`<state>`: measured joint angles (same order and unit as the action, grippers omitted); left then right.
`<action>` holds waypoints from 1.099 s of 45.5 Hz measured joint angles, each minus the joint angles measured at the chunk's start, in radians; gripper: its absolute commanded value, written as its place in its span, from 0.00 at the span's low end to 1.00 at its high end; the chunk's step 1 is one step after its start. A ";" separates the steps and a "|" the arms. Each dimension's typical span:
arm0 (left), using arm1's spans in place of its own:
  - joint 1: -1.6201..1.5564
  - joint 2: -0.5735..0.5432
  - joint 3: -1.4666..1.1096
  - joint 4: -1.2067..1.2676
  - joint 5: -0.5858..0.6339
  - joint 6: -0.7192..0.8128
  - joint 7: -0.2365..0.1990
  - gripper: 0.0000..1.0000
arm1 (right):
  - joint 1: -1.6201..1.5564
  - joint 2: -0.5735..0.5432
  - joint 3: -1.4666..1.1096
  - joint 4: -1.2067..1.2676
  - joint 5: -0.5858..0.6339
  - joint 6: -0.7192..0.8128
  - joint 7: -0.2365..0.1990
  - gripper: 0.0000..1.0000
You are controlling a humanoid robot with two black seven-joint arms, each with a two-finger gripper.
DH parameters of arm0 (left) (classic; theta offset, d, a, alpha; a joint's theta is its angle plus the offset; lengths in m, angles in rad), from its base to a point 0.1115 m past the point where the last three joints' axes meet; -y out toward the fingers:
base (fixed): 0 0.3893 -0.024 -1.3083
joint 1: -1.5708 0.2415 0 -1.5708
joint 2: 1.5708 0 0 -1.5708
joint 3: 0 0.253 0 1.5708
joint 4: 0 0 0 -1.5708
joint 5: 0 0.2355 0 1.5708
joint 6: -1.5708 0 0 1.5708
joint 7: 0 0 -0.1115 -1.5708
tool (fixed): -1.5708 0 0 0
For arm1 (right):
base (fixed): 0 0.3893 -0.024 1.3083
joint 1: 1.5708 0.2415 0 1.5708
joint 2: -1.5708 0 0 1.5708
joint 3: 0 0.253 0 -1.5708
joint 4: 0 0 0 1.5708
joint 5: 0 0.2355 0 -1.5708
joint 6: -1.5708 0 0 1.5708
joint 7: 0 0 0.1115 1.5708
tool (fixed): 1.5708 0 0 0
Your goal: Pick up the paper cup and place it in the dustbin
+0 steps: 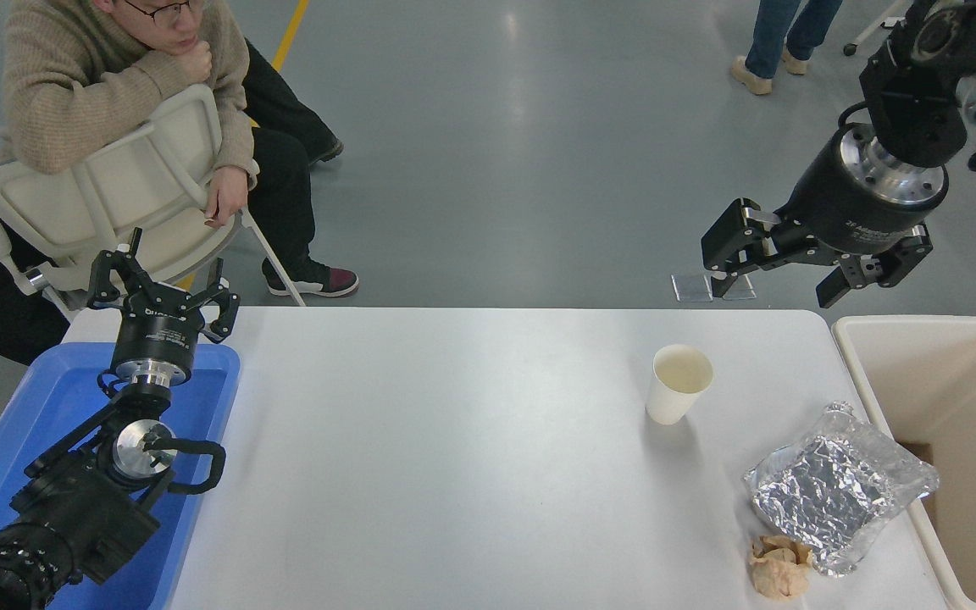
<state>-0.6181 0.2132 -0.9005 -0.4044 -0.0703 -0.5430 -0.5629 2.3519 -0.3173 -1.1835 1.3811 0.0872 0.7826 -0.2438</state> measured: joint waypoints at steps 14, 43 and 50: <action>0.000 0.000 0.000 0.000 0.000 0.000 0.000 0.99 | -0.092 0.004 0.013 -0.068 -0.017 -0.041 -0.001 1.00; 0.000 0.000 0.000 0.000 0.000 0.000 0.000 0.99 | -0.589 0.132 0.085 -0.361 -0.149 -0.431 -0.001 0.97; 0.000 0.000 -0.001 0.000 0.000 0.000 0.000 0.99 | -0.690 0.151 0.092 -0.409 -0.156 -0.516 -0.001 0.97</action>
<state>-0.6180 0.2132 -0.9016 -0.4047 -0.0704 -0.5430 -0.5630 1.6623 -0.1659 -1.0916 0.9718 -0.0692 0.2666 -0.2449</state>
